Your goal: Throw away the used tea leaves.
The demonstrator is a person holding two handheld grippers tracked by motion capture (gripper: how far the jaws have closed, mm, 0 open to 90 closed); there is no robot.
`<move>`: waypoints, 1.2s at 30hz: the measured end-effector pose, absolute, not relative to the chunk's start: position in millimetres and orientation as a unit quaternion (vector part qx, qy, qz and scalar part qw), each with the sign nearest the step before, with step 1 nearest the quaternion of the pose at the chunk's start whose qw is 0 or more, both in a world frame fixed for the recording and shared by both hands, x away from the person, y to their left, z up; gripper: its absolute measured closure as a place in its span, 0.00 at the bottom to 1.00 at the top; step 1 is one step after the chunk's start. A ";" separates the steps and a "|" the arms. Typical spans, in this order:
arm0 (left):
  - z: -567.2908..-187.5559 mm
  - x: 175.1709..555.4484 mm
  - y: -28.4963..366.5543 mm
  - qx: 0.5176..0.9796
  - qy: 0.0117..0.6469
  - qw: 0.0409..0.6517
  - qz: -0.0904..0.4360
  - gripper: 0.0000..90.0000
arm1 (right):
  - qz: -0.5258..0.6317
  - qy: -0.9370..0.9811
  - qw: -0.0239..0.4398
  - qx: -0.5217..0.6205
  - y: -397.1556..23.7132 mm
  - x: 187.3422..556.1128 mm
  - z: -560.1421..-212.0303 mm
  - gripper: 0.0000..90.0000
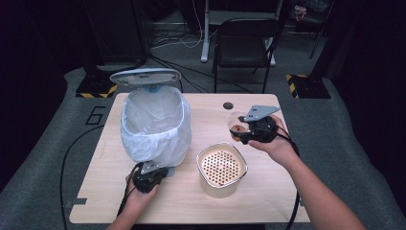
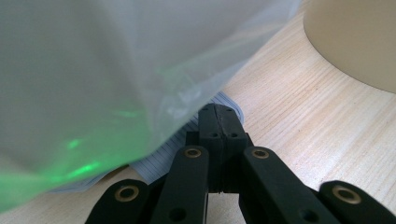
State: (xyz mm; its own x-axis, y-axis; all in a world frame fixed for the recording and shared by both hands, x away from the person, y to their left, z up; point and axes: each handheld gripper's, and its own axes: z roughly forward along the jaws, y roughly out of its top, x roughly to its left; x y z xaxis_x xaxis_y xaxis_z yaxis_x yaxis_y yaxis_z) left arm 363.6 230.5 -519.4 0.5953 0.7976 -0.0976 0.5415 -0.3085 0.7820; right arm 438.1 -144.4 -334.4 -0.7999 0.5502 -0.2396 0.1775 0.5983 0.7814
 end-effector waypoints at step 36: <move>-519.3 363.6 230.4 0.794 0.421 0.409 0.157 1.00 | 0.338 0.874 0.350 -0.016 -115.9 418.4 -344.3 0.49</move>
State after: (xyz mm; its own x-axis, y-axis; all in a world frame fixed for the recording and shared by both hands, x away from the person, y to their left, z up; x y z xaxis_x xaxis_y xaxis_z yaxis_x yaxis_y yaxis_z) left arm 363.6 230.4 -519.3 0.5958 0.7975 -0.0945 0.5407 -0.3113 0.7815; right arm 418.4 -115.9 -344.3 -0.7550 0.2084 -0.6217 -0.2640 0.7713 0.5791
